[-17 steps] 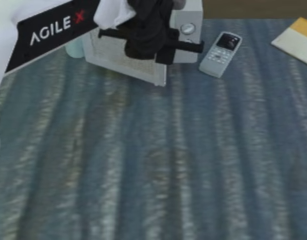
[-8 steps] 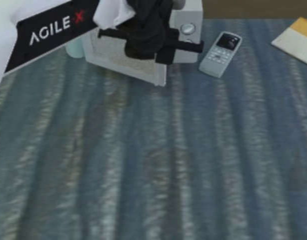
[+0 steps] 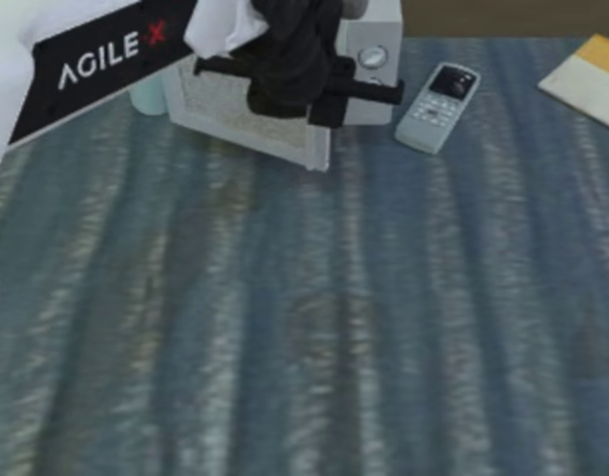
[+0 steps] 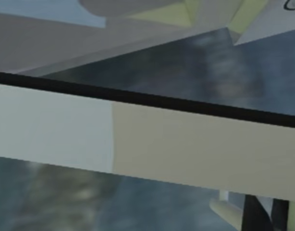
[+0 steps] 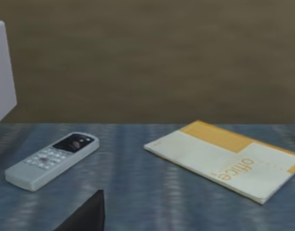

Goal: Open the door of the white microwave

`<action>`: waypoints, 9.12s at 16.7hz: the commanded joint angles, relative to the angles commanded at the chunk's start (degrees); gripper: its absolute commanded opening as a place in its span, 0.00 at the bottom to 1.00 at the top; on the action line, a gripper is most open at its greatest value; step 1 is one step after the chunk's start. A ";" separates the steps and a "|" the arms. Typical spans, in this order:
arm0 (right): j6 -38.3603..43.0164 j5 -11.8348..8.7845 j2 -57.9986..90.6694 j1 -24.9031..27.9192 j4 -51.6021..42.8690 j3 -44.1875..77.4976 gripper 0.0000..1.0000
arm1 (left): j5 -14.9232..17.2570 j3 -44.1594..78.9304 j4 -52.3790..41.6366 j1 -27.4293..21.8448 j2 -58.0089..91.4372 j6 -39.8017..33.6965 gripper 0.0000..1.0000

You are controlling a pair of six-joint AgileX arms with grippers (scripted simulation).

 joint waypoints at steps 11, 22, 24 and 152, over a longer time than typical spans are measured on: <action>0.00 0.00 0.00 0.00 0.00 0.00 1.00 | 3.79 -8.21 3.60 1.40 -5.43 6.79 0.00; 0.00 0.00 0.00 0.00 0.00 0.00 1.00 | 3.79 -8.21 3.60 1.40 -5.43 6.79 0.00; 0.00 0.00 0.00 0.00 0.00 0.00 1.00 | 3.79 -8.21 3.60 1.40 -5.43 6.79 0.00; 0.00 0.00 0.00 0.00 0.00 0.00 1.00 | 23.55 -27.09 4.78 13.31 -19.98 42.12 0.00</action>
